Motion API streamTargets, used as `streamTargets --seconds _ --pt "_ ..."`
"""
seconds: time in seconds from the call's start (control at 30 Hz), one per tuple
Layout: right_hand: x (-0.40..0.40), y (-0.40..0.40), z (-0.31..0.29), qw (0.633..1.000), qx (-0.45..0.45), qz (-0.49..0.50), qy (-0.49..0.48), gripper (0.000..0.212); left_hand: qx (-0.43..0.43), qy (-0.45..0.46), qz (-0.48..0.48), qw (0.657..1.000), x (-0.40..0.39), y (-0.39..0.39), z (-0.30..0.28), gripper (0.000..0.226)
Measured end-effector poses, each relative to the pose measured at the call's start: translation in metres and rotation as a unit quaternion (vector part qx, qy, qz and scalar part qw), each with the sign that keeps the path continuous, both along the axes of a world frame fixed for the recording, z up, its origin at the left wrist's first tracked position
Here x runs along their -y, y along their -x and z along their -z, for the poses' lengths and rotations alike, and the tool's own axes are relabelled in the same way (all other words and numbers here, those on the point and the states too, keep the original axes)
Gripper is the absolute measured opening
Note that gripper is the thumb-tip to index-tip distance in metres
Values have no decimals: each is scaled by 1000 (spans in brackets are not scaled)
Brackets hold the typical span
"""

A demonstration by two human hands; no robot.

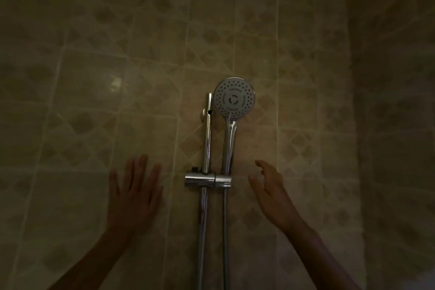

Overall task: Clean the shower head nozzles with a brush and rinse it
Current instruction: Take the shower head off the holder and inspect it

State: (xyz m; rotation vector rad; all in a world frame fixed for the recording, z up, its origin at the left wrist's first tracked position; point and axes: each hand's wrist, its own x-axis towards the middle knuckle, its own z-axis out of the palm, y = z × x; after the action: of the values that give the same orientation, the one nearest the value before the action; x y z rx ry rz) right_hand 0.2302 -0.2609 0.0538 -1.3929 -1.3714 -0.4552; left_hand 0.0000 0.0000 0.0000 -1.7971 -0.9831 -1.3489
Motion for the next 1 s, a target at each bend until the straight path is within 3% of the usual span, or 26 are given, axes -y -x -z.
streamTargets --seconds 0.2,0.37,0.5,0.77,1.0 --pt "-30 1 -31 994 -42 -105 6 62 36 -49 -17 998 -11 -5 4 61" --pt "-60 14 -43 968 -77 -237 -35 43 45 -59 -20 997 -7 -6 4 60" --pt "-71 26 -46 967 -118 -218 -59 17 52 -61 -26 996 -11 -6 4 61" --pt "-67 27 -59 944 -163 -284 -48 21 54 -66 -25 996 -11 -7 4 61" --pt "-60 14 -90 953 -147 -248 -91 22 54 -72 -16 996 -7 -5 3 61"
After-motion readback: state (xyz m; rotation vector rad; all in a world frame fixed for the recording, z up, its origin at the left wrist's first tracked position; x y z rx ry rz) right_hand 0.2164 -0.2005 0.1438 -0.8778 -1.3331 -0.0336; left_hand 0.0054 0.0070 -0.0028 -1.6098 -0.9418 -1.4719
